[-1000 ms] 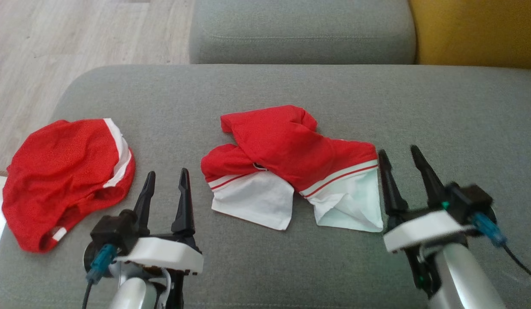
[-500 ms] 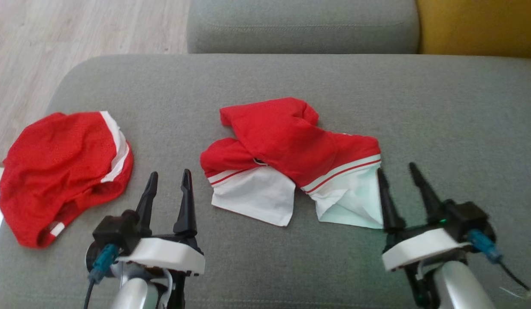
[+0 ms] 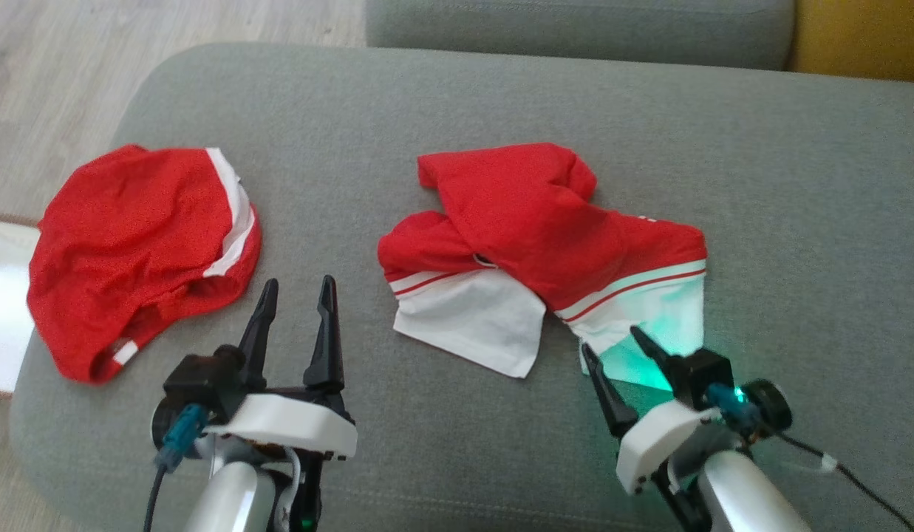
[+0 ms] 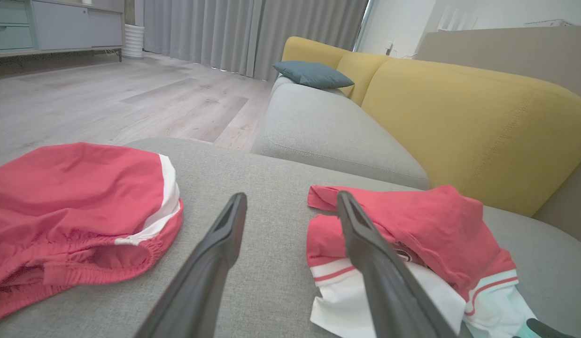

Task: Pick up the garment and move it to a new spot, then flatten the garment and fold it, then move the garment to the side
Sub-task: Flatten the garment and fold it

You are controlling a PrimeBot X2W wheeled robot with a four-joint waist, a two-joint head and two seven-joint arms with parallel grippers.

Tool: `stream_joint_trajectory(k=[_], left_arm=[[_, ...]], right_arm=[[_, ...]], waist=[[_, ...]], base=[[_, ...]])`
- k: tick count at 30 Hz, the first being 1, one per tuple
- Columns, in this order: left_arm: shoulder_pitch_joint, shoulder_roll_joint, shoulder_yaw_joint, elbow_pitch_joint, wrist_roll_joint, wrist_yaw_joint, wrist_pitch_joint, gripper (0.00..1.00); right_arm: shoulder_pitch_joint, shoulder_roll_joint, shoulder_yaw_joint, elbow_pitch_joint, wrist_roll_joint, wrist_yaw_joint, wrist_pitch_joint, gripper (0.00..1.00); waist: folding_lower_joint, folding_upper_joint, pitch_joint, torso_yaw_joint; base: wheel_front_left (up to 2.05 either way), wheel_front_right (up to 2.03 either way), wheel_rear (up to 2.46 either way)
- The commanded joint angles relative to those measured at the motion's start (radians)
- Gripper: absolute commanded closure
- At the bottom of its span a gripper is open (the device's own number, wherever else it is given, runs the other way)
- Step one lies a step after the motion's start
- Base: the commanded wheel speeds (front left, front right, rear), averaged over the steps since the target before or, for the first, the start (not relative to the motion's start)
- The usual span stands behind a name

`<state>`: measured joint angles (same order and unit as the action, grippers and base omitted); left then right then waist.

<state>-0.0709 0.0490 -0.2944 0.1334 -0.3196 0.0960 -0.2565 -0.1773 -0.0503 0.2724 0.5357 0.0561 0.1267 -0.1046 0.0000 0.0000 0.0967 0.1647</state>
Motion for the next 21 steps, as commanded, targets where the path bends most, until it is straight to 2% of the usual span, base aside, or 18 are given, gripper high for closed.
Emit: stream_joint_trajectory(k=[1,11,12,13,17,21], left_arm=[[-0.050,0.001,0.027,-0.029,-0.003,0.000,-0.005,0.00],[-0.071,0.001,0.019,-0.022,-0.013,0.005,-0.005,0.00],[-0.072,0.001,0.019,-0.022,-0.014,0.005,-0.005,0.00],[-0.074,0.001,0.019,-0.021,-0.014,0.005,-0.005,0.00],[-0.078,0.001,0.019,-0.016,-0.016,0.009,-0.005,0.00],[-0.073,0.001,0.018,-0.010,-0.017,0.009,-0.005,0.00]], right_arm=[[-0.044,0.000,0.013,-0.021,-0.014,0.004,-0.007,0.00],[-0.119,0.000,-0.076,0.108,-0.129,0.004,-0.010,0.00],[-0.123,0.000,-0.079,0.119,-0.129,0.004,-0.008,0.11],[-0.127,0.000,-0.081,0.127,-0.126,0.004,-0.008,1.00],[-0.146,0.000,-0.051,0.135,-0.038,0.004,-0.019,1.00],[-0.188,0.000,0.061,0.089,0.094,0.004,-0.011,1.00]], waist=[[0.0000,0.0000,0.013,0.013],[0.0000,0.0000,0.042,0.055],[0.0000,0.0000,0.043,0.056],[0.0000,0.0000,0.042,0.057],[0.0000,0.0000,0.034,0.056],[0.0000,0.0000,0.012,0.051]], base=[[0.00,0.00,0.00],[0.00,0.00,0.00],[0.00,0.00,0.00],[0.00,0.00,0.00],[0.00,0.00,0.00],[0.00,0.00,0.00]])
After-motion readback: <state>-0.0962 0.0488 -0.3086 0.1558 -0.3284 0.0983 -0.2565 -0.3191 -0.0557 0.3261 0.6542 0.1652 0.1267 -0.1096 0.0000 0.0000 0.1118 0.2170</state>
